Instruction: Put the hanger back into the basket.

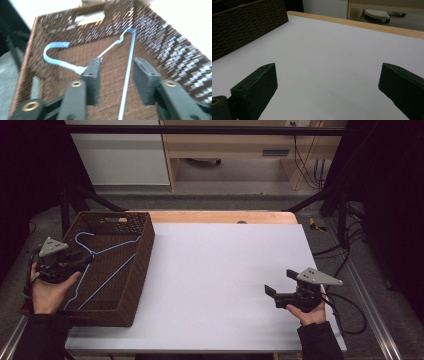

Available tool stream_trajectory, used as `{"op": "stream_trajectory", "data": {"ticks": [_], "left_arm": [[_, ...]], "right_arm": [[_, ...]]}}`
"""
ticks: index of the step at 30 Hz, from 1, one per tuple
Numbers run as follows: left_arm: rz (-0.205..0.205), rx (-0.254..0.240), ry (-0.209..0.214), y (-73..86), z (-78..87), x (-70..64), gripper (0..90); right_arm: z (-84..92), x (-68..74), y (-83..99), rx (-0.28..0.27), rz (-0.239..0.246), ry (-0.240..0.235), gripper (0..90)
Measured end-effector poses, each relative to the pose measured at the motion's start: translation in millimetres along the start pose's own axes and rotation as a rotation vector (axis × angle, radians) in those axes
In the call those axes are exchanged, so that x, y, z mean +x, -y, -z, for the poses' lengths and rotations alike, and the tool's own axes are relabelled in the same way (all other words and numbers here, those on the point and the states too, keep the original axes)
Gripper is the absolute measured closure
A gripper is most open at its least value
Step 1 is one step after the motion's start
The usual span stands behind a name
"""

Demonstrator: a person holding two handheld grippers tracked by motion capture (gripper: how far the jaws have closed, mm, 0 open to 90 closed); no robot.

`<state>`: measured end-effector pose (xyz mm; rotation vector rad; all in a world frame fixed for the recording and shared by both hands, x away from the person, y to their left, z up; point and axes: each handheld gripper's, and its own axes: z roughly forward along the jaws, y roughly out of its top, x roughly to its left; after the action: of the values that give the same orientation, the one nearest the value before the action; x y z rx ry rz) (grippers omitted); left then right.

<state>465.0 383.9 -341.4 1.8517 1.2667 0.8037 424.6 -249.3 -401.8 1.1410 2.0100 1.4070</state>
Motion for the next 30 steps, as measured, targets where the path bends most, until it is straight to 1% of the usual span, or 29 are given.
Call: {"op": "stream_trajectory", "data": {"ticks": [1, 2, 6, 7, 10, 13, 15, 18, 21, 24, 25, 26, 29, 30], "left_arm": [[-0.007, -0.025, 0.014, -1.1, 4.1, -3.9, 51.9], [0.001, -0.054, 0.031, -2.0, 7.5, -9.1, 49.5], [0.014, -0.143, 0.100, -5.2, 18.2, -30.1, 39.2], [0.013, -0.151, 0.107, -5.7, 19.3, -33.9, 37.2], [0.008, -0.177, 0.148, -7.3, 21.9, -48.8, 31.0], [0.017, -0.209, 0.201, -7.7, 23.1, -63.6, 25.7], [0.014, -0.221, 0.223, -7.6, 23.6, -73.9, 22.9], [-0.006, -0.230, 0.251, -7.1, 23.7, -89.8, 19.7], [-0.029, -0.231, 0.288, -4.7, 22.1, -105.7, 18.6], [-0.028, -0.245, 0.334, 0.2, 19.8, -119.8, 18.4], [-0.023, -0.246, 0.354, 1.9, 18.4, -123.6, 18.0], [-0.026, -0.243, 0.364, 3.6, 16.5, -127.4, 17.7], [-0.042, -0.225, 0.379, 9.6, 9.9, -137.3, 15.9], [-0.040, -0.220, 0.388, 12.8, 6.8, -140.8, 15.5]], "right_arm": [[0.2, 0.0, 0.0, 0.001, 0.001, 0.004, 2.6], [0.4, 0.0, 0.0, 0.000, 0.001, 0.004, 2.6], [0.7, 0.1, -0.2, -0.008, -0.002, 0.003, 2.6], [0.9, 0.1, -0.3, -0.009, -0.002, 0.003, 2.6], [1.4, -0.1, -0.4, -0.010, -0.001, 0.003, 2.6], [1.9, -0.4, -0.6, -0.013, 0.001, 0.003, 2.5], [2.4, -0.5, -0.6, -0.010, 0.003, 0.002, 2.5], [2.6, -0.1, -0.8, -0.014, 0.001, 0.002, 2.5], [3.0, -0.2, -1.0, -0.016, 0.001, 0.000, 2.4], [3.8, -0.5, -1.1, -0.016, 0.005, 0.001, 2.4], [4.0, -0.6, -1.2, -0.017, 0.004, 0.000, 2.3], [4.3, -0.5, -1.3, -0.016, 0.004, 0.001, 2.3], [4.4, -0.1, -1.4, -0.020, 0.000, 0.000, 2.2], [4.4, 0.0, -1.4, -0.021, -0.002, 0.000, 2.2]]}}
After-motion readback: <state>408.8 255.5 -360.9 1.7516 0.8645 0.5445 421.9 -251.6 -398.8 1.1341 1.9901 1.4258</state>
